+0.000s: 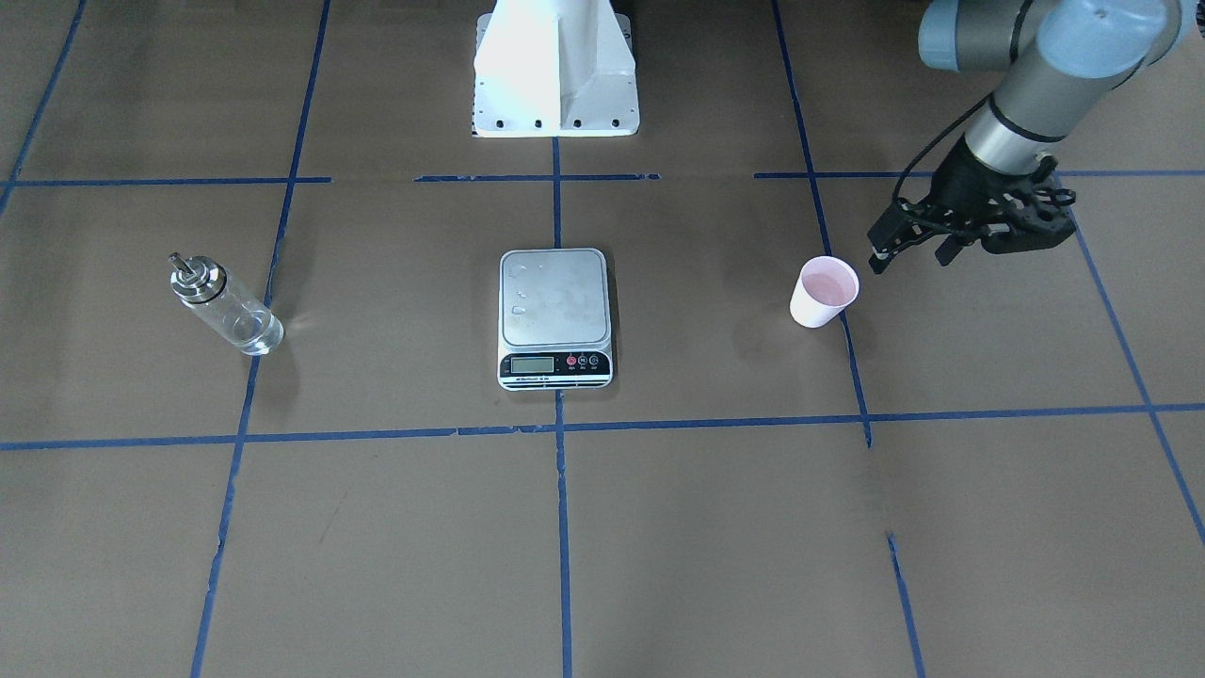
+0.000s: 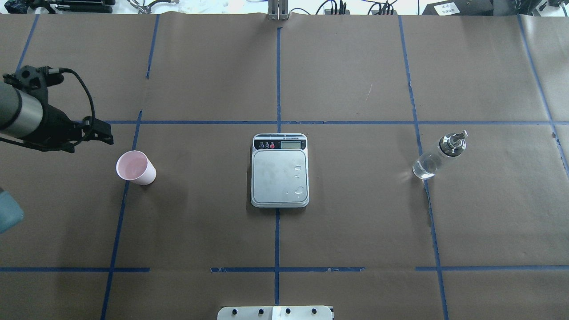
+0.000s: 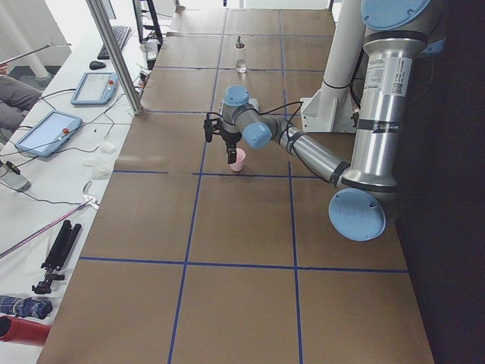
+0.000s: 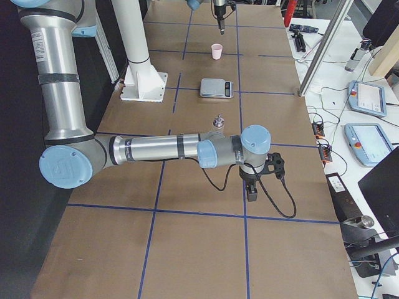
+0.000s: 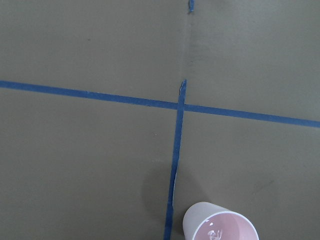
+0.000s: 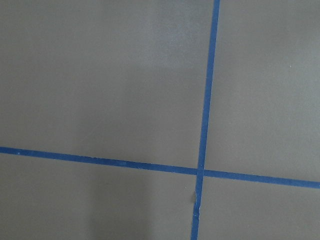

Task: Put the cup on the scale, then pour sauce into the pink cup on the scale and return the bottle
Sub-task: 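Reach the left gripper down to the pink cup and grasp it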

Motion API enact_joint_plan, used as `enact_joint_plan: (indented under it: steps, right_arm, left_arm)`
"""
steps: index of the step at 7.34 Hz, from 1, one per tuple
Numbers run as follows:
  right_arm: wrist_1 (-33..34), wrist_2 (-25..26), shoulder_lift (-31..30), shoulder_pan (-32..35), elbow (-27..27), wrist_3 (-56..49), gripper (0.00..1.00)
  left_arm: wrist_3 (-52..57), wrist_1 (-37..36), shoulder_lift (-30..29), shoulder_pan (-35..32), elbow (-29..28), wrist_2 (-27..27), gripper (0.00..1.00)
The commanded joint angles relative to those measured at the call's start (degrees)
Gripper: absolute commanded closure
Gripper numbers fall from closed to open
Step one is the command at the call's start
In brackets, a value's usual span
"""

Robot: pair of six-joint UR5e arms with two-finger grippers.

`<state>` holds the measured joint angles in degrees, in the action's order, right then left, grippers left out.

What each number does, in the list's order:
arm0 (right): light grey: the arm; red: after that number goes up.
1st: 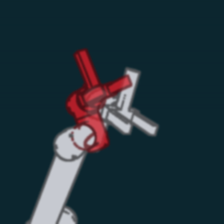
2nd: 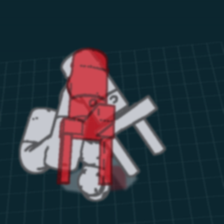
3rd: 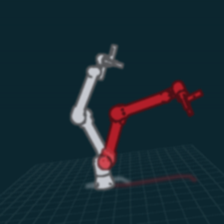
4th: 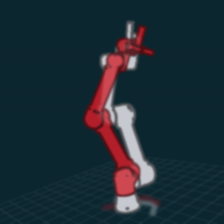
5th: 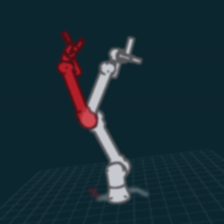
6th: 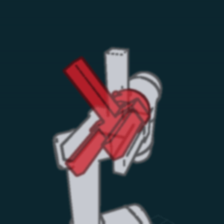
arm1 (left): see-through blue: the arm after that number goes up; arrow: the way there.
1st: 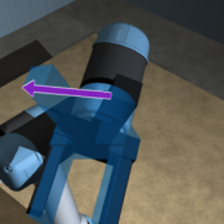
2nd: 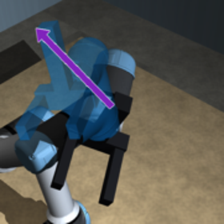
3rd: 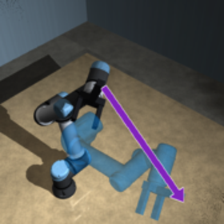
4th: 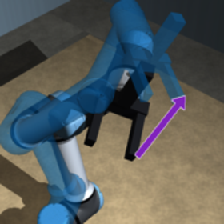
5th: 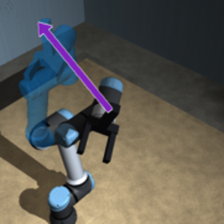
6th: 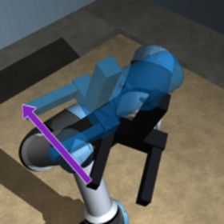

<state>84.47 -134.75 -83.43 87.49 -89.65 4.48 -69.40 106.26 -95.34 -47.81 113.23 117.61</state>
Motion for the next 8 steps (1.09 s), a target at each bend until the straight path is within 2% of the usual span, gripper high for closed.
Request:
enact_joint_plan:
  steps: [1, 4, 8]
  right_arm:
    - [-0.27, -0.42, -0.06, -0.13, 0.00, 0.09, 0.00]
    - [-0.27, -1.21, -0.06, -0.13, -0.18, 0.09, 0.00]
    - [-0.19, -1.30, -0.15, -0.13, 0.08, 0.09, 0.00]
  left_arm:
    - [-5.22, 0.70, 0.07, 4.82, -1.16, -3.34, 0.00]
    - [-4.96, 3.60, -0.46, 5.18, -5.21, -3.35, 0.03]
    - [-4.34, 3.51, -0.55, 6.50, -5.57, -3.35, 0.08]
